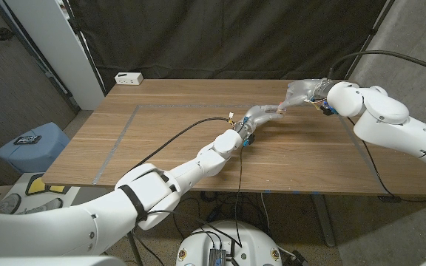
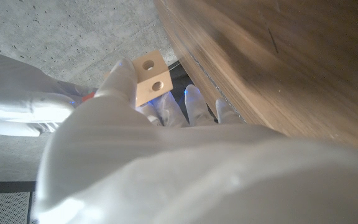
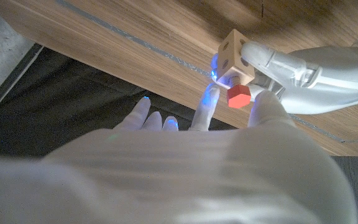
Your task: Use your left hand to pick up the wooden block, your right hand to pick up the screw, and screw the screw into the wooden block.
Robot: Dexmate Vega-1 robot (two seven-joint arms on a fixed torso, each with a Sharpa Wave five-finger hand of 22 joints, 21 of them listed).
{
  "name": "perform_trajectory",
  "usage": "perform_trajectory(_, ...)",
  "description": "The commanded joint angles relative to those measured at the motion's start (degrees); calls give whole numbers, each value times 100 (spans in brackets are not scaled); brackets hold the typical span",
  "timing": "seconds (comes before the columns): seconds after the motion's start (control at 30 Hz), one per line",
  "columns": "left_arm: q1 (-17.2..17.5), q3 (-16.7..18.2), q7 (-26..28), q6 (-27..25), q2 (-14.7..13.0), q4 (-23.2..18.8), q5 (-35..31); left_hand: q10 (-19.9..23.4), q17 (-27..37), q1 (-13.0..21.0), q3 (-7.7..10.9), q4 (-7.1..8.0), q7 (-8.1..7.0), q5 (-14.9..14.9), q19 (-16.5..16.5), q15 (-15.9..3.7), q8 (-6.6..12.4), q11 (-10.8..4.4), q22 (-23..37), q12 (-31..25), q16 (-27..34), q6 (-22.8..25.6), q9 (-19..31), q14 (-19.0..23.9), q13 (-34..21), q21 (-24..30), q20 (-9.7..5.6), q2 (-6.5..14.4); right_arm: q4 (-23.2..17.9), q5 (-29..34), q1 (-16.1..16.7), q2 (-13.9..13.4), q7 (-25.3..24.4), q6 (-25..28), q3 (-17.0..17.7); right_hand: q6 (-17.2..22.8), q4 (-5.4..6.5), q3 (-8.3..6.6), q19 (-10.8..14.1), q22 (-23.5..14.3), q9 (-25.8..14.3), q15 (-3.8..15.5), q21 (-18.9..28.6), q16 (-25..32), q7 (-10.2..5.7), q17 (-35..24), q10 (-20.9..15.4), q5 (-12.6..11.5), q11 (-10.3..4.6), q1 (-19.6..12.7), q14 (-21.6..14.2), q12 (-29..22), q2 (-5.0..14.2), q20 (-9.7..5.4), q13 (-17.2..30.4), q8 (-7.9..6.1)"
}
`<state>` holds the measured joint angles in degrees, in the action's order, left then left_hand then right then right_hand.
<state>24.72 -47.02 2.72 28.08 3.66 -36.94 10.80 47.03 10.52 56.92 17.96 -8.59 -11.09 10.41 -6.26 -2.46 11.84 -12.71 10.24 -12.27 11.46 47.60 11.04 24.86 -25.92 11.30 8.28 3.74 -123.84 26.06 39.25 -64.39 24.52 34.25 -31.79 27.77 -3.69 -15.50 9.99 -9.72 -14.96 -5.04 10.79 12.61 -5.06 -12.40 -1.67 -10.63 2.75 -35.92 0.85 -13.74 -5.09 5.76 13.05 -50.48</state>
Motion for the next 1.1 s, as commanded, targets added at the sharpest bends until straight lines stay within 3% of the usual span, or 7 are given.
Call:
perform_trajectory(0.03,52,1,-35,-76,-50,-127,6,-25,33,-58,11,47,-9,48,-4,-342,-11,9,19,-7,37,-51,22,-3,-62,36,56,47,-129,-47,48,-126,66,46,71,-232,-43,20,-70,-24,19,-53,-3,-54,22,-15,83,-54,46,33,79,57,-5,5,10,100)
perform_trajectory(0.47,132,10,-25,-133,-127,-315,4,-93,31,-122,-17,73,17,58,-10,-329,-38,10,20,13,35,-126,26,-10,-66,38,65,57,-304,-58,141,-249,2,-71,190,-920,-315,-129,-155,-22,166,-110,3,-117,-33,47,447,-94,-17,-302,220,188,78,55,37,489)
perform_trajectory(0.67,169,10,-18,-170,-175,-429,-7,-107,27,-137,-25,74,16,60,-13,-327,-37,8,20,15,35,-126,27,-7,-69,39,72,57,-360,-71,183,-285,23,-147,225,-1159,-450,-241,-189,-20,221,-116,5,-144,-174,59,632,-83,-30,-520,333,226,130,75,47,649)
perform_trajectory(1.1,295,16,45,-297,-293,-753,-35,-143,14,-168,-34,66,21,72,-12,-307,-42,9,20,9,30,-162,31,-3,-80,38,77,81,-433,218,343,-248,-201,-134,206,-1200,-634,-466,-165,-15,283,-57,24,-125,-505,71,748,-55,-198,-987,362,204,201,79,57,759)
